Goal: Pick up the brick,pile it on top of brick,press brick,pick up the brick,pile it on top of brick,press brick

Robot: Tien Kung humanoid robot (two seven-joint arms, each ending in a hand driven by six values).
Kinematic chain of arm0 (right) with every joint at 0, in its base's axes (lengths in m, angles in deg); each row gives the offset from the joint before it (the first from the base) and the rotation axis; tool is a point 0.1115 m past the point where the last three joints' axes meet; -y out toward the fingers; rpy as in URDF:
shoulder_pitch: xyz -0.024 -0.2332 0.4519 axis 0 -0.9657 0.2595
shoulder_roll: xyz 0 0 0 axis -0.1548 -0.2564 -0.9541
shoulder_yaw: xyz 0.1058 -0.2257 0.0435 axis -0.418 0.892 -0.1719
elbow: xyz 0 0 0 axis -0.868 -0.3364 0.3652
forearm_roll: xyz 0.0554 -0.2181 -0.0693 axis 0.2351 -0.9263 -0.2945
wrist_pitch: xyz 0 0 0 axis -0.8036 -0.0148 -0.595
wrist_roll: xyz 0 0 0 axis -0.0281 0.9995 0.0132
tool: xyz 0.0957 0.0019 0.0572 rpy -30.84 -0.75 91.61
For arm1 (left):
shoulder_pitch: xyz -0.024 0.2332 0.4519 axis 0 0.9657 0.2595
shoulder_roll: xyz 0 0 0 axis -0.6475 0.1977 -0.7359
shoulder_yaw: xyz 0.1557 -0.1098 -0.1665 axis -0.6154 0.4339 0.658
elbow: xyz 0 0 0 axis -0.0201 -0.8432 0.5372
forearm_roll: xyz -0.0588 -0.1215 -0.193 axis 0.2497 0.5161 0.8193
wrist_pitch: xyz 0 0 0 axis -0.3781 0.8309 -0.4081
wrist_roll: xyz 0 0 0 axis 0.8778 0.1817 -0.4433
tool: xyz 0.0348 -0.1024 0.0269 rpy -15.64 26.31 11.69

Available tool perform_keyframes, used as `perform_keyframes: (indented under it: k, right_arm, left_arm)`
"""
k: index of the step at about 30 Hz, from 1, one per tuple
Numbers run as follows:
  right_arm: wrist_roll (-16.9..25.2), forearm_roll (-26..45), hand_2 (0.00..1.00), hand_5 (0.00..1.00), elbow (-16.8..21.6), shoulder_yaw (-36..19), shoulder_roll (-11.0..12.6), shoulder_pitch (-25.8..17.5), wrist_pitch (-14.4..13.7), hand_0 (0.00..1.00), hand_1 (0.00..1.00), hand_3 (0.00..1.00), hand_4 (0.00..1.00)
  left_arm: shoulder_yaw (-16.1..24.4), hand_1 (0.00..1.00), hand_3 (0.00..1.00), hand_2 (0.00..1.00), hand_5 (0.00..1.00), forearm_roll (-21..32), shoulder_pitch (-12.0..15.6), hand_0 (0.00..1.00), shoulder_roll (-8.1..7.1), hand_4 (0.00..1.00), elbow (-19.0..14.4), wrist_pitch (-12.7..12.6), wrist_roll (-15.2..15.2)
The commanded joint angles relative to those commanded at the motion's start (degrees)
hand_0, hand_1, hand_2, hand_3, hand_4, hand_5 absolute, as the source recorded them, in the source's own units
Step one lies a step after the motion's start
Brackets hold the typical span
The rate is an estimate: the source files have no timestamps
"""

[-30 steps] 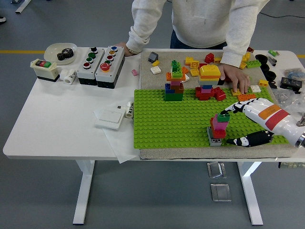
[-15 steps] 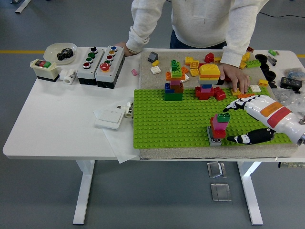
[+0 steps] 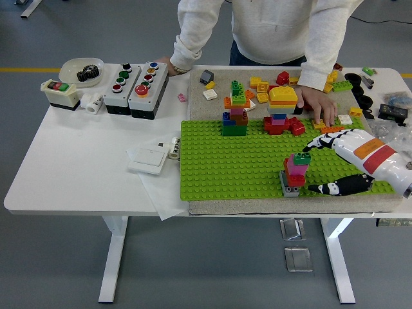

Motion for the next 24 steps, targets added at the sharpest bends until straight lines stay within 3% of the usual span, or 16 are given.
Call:
perform_keyframes:
  k: [24]
  right_arm:
    - [0.1, 0.0, 0.754, 0.509, -0.4, 0.2, -0.3, -1.5, 0.0, 0.609, 0.628, 0.709, 0.940]
  left_arm:
    - [-0.2, 0.720, 0.533, 0.597, 0.509, -0.3, 0.4, 0.834, 0.10, 0.527, 0.0, 0.1, 0.0]
